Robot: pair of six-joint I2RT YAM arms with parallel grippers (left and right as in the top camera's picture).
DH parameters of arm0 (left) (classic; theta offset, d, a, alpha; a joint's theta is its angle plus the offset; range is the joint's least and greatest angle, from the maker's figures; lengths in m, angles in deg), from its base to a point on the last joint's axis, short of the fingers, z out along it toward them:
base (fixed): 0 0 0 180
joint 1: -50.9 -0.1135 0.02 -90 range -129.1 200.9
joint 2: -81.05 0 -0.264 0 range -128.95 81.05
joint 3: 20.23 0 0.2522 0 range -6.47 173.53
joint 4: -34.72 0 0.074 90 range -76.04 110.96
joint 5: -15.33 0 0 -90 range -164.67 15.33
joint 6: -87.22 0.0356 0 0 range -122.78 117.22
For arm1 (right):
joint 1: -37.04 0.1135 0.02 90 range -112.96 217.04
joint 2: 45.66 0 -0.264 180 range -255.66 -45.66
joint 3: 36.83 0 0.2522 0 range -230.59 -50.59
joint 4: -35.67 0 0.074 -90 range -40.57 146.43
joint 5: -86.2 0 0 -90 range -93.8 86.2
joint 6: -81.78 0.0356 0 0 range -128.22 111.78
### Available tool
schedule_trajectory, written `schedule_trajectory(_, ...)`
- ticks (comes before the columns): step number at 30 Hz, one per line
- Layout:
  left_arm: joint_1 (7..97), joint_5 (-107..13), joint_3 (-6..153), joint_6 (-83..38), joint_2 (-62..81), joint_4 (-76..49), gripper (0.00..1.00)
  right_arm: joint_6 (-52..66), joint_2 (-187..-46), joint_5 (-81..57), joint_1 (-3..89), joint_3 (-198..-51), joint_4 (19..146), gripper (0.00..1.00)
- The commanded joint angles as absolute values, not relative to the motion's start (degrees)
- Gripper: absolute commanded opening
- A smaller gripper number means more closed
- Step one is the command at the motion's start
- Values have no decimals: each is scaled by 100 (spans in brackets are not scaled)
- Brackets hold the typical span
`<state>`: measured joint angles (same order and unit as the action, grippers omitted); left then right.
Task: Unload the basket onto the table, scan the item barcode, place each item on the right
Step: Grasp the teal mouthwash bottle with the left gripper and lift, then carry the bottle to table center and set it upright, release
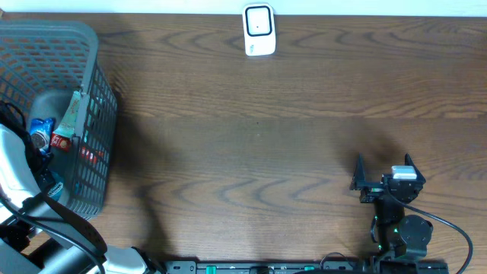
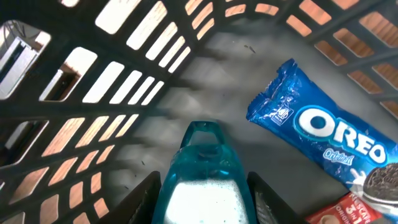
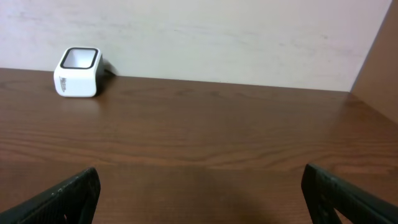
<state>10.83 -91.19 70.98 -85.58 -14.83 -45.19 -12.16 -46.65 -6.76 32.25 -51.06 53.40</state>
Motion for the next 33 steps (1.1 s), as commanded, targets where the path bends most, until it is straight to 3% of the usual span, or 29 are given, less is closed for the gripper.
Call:
schedule_trajectory(1, 1072, -8706, 7231, -8055, -1529, -4602, 37, -1150, -4641, -668, 3260, -5091, 5353, 99)
schedule_trajectory(15, 1067, -7661, 9154, -7540, -783, -4633, 39, -1148, -4644, -668, 3260, -5091, 5353, 99)
schedule_trajectory(26, 1107, -5904, 10330, -7540, -119, -4146, 39, -1150, -4644, -668, 3260, -5091, 5353, 99)
schedule_trajectory(33, 2075, -4959, 10332, -7343, 91, -3936, 39, -1150, -4641, -668, 3260, -5091, 5353, 99)
